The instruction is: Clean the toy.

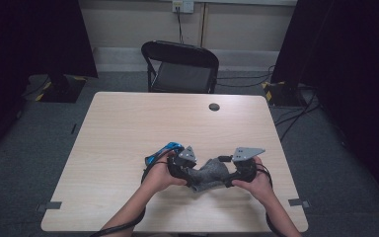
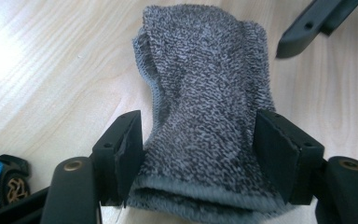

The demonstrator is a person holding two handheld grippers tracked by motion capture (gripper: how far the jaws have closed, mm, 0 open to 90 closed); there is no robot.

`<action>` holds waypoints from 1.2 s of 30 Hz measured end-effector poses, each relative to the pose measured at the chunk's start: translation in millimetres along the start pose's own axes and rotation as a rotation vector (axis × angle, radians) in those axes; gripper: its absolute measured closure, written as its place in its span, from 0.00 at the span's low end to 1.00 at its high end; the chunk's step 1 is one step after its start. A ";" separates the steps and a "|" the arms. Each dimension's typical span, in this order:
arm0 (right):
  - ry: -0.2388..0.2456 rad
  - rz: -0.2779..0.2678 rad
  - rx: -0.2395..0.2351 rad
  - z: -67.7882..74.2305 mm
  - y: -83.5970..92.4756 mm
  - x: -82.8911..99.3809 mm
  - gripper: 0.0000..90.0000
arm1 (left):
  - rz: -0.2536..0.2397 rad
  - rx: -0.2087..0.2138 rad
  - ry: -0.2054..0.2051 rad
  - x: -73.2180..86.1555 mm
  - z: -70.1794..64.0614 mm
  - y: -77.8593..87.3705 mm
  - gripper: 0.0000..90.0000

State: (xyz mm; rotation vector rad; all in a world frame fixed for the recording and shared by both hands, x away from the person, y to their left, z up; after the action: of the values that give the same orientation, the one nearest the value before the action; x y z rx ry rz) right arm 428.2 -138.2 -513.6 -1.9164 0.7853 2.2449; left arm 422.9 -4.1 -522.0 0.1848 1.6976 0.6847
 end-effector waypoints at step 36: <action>-0.115 0.081 0.186 -19.5 -13.9 30.9 0.46 | -0.089 -0.032 -0.035 -17.3 -14.8 -4.5 0.35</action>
State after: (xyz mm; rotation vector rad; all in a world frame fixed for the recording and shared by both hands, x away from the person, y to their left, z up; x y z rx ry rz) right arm 444.6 -142.6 -548.9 -1.6869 1.0318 2.2143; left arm 414.4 -21.0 -508.5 0.0979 1.6503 0.6382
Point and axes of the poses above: each handheld gripper's, and its own axes: y roughly backward along the jaws, x roughly out of its underside, z roughly to its left, the point moved 8 cm from there along -y, roughly forward along the jaws, and after that the axes turned 13 degrees about -z, right-handed, at the moved point
